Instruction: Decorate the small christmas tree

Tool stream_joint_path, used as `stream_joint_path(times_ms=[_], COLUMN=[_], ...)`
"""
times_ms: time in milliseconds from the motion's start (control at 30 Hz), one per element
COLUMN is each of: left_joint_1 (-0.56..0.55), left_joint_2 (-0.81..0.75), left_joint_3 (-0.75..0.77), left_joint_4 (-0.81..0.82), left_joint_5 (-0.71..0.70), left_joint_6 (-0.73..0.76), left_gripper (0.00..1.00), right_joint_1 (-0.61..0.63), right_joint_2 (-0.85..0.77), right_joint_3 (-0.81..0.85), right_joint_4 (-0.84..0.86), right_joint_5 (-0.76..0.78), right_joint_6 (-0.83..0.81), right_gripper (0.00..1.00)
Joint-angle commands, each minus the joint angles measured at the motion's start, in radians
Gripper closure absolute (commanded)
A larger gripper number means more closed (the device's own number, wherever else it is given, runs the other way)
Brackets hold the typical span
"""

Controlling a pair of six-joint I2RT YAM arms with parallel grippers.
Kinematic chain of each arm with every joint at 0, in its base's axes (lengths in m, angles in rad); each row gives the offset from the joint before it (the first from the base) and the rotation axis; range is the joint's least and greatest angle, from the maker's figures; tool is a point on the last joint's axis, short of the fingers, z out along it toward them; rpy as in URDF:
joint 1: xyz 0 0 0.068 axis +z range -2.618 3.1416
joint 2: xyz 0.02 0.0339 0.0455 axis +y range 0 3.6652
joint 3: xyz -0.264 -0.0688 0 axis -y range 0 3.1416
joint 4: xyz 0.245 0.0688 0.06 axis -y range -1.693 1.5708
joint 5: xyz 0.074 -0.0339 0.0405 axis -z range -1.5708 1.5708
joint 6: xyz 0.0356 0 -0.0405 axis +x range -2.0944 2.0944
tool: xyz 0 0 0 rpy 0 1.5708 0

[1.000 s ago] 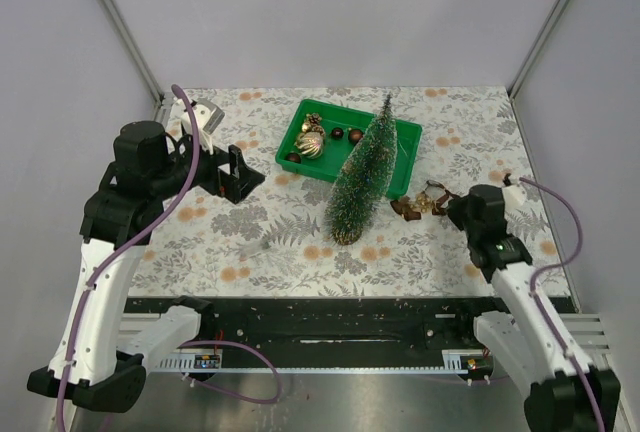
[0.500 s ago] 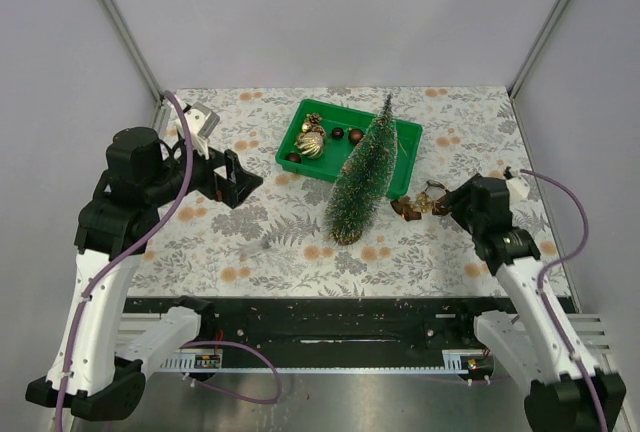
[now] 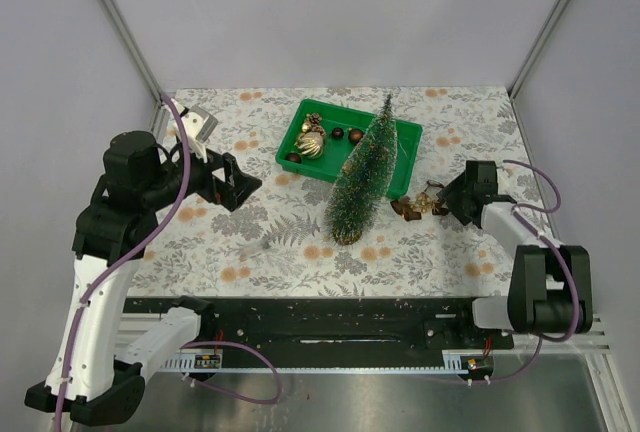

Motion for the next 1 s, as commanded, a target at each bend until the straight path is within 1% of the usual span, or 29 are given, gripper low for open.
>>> stream_joint_path(times_ms=[0,133,200,367,400,567,667,733,767,800,967], left_joint_1=[0.005,0.005,0.005,0.005,0.005,0.005,0.005,0.005,0.005,0.005,0.005], left_joint_2=[-0.008,-0.012,-0.014,-0.012,-0.012,-0.014,-0.022,-0.028,-0.031,-0.032,-0.046], left_joint_3=[-0.015,-0.025,-0.032,-0.042,-0.042,-0.044,-0.052,-0.058,-0.058,-0.061,-0.075], left_joint_4=[0.047,0.054,0.056,0.064,0.064,0.068,0.073,0.073,0.073,0.073,0.077], left_joint_5=[0.006,0.006,0.002,0.002,0.002,0.0,0.003,0.005,0.006,0.008,0.017], left_joint_6=[0.0,-0.003,-0.001,-0.003,-0.004,-0.006,-0.011,-0.012,-0.012,-0.012,-0.014], left_gripper=[0.01,0.01,0.01,0.01,0.01,0.01,0.01,0.01,0.01,0.01,0.01], right_joint_1=[-0.044,-0.056,-0.056,-0.056,-0.056,-0.056,-0.056,-0.056,-0.056,-0.056,-0.055], right_joint_2=[0.109,0.194,0.22,0.272,0.28,0.309,0.297,0.245,0.19,0.136,-0.161], right_joint_3=[0.097,0.141,0.154,0.175,0.178,0.186,0.184,0.183,0.183,0.187,0.252], right_joint_4=[0.099,0.111,0.124,0.139,0.136,0.138,0.139,0.131,0.124,0.11,0.01], right_joint_5=[-0.044,-0.064,-0.074,-0.09,-0.089,-0.081,-0.078,-0.077,-0.072,-0.064,-0.031], right_joint_6=[-0.048,-0.065,-0.065,-0.065,-0.065,-0.06,-0.051,-0.043,-0.039,-0.037,-0.068], right_gripper=[0.39,0.44,0.48,0.51,0.53,0.66,0.81,0.93,0.98,1.0,1.0])
